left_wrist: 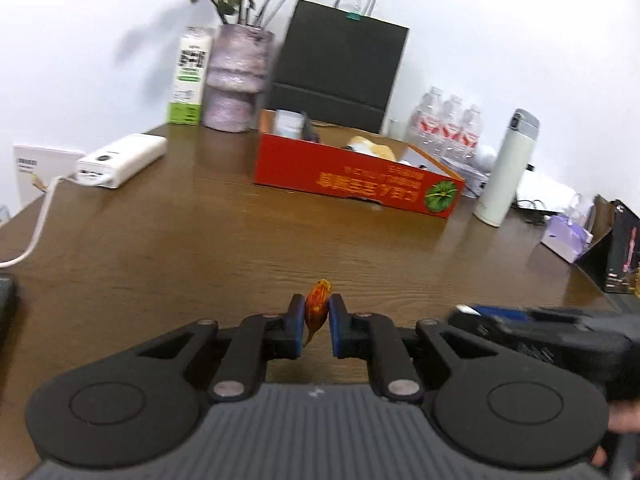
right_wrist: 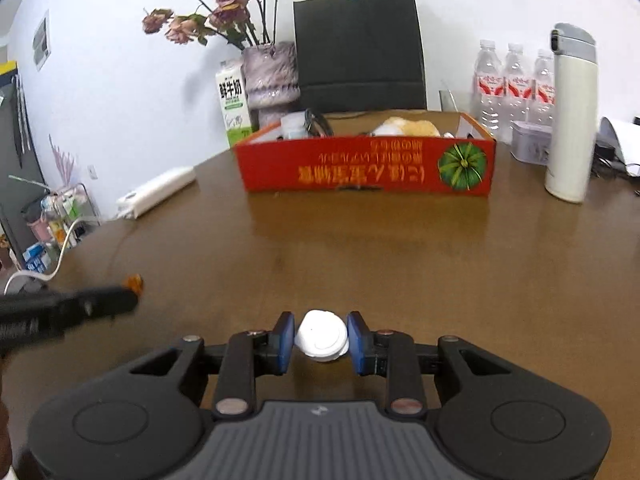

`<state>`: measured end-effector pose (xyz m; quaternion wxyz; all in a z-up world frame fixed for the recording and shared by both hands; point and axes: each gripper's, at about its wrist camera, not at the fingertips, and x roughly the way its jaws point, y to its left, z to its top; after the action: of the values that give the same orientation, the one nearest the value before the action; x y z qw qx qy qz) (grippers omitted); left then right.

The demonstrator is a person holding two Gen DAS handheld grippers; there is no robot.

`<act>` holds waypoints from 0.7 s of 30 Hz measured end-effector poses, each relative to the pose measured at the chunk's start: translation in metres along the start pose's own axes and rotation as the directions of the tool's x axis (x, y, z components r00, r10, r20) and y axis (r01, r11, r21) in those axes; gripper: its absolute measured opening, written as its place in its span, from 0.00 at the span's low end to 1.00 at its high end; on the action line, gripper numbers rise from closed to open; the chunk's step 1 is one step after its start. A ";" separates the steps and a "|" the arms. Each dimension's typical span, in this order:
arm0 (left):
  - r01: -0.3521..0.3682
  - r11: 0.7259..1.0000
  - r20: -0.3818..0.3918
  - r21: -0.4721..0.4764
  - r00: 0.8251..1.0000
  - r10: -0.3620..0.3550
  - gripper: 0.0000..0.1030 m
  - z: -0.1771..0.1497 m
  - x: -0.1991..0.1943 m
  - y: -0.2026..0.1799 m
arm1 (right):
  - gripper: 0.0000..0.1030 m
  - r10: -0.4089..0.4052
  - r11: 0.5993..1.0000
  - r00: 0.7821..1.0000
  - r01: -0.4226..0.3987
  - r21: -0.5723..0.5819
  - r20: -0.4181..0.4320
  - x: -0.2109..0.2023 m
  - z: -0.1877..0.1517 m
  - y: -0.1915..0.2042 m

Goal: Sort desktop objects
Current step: 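Carry the orange piece and the white cap into the red box and release both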

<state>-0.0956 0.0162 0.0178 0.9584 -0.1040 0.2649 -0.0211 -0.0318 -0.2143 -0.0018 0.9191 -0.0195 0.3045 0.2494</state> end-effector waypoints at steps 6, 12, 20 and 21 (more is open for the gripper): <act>-0.055 0.998 0.012 0.005 0.998 0.055 0.13 0.007 0.000 0.010 | 0.27 -0.025 1.000 1.000 0.025 0.010 0.010 -0.018 -0.016 0.007; -0.075 0.997 0.068 0.014 0.995 0.074 0.13 0.040 -0.006 0.009 | 0.27 -0.084 0.995 0.996 0.082 0.059 0.041 -0.022 0.013 -0.012; 0.042 0.999 0.095 -0.003 0.995 -0.042 0.13 0.167 0.029 -0.004 | 0.27 -0.132 0.991 0.967 0.126 0.043 0.217 -0.019 0.132 -0.054; 0.053 0.999 0.088 -0.001 0.995 -0.053 0.13 0.182 0.041 -0.007 | 0.27 -0.127 0.992 0.965 0.121 0.041 0.228 -0.014 0.150 -0.060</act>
<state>0.0333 0.0394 0.1513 0.9681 -0.1132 0.2199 -0.0415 0.0695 -0.2451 0.1211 0.9621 0.0029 0.1975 0.1880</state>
